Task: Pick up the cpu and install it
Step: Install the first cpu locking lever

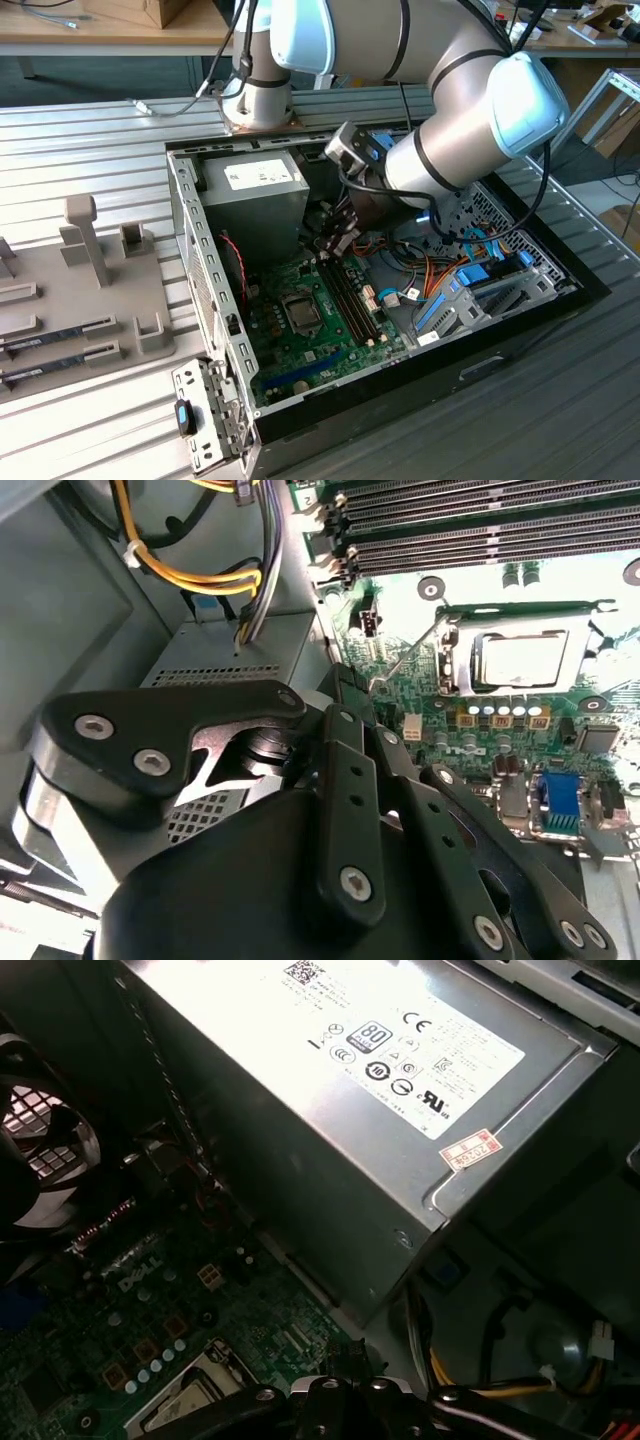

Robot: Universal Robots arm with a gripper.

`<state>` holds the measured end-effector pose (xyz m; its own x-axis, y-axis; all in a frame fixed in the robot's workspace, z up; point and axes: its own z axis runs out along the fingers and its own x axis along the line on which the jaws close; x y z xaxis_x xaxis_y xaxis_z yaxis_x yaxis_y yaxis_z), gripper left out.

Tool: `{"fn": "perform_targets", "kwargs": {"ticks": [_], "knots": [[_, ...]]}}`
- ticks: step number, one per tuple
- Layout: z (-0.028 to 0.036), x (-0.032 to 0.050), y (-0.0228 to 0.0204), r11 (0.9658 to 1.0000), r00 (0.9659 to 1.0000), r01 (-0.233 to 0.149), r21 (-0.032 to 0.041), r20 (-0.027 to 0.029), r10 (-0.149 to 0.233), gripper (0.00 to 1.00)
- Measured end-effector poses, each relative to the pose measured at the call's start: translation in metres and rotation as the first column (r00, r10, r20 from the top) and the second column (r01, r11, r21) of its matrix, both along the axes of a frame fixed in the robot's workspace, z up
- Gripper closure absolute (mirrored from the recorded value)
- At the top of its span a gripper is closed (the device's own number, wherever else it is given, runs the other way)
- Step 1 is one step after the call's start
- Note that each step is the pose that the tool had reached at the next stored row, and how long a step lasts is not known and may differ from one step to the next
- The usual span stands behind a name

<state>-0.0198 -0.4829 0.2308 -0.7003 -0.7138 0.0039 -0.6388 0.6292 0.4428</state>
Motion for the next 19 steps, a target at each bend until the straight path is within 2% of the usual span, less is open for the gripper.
{"fn": "perform_targets", "kwargs": {"ticks": [8, 19], "knots": [[-0.0003, 0.0, -0.0096, 1.0, 1.0, 0.0, 0.0004, 0.0, 0.0, 0.89], [-0.0008, 0.0, -0.019, 1.0, 1.0, 0.0, 0.0004, 0.0, 0.0, 0.89]]}}
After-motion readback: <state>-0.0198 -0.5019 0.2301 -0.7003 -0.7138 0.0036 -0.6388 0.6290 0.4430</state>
